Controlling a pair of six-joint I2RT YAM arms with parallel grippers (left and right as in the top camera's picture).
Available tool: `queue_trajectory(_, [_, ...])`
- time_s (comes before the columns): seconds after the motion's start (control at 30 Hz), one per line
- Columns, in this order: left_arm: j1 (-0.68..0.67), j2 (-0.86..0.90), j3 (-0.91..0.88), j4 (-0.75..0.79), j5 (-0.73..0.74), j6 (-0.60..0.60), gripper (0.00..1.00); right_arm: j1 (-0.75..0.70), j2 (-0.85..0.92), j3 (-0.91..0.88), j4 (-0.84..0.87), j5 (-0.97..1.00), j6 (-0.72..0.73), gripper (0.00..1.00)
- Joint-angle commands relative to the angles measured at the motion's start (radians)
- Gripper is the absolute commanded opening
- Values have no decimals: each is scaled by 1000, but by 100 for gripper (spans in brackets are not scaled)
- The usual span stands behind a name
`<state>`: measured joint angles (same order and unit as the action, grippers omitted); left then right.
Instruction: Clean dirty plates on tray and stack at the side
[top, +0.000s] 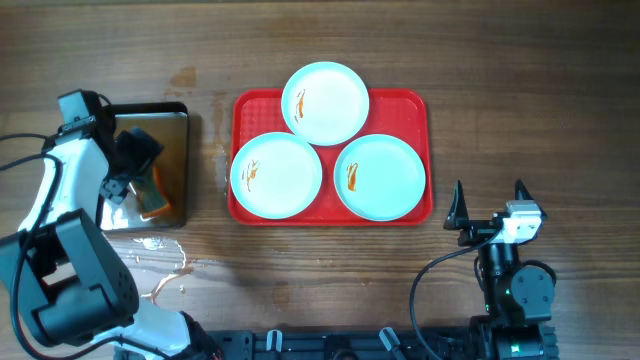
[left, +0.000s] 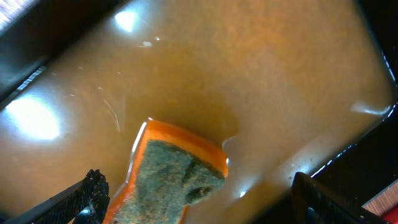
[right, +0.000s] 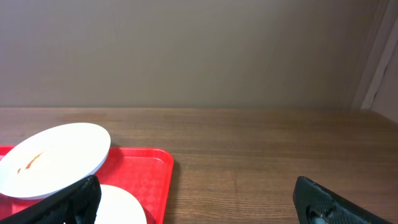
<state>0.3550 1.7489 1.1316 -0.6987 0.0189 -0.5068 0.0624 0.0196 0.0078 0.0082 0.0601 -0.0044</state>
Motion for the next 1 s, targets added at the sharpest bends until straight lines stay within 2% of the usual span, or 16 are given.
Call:
queue_trajectory(0.0, [-14,19,11,7,-29,5,90,2,-4,-2,3,-12,7,100])
queue_trajectory(0.13, [-18,27,-7,15,-29,5,80,2,-4,-2,3,-12,7,100])
queue_trajectory(0.43, [-19,83,-21,6,-39,24,80,2,-3,-2,3,-12,7,100])
queue_trajectory(0.67, [-19,84,-22,-17,-40,59,70,2,-4,-2,3,-12,8,100])
queue_trajectory(0.87, [-19,84,-75,19,-71,58,68,2,-3,-2,3,-12,7,100])
queue_trajectory(0.9, [-19,84,-75,22,-80,58,64,2,-4,-2,3,-12,7,100])
queue_trajectory(0.97, [-19,84,-75,23,-81,58,48,2,-4,-2,3,-12,7,100])
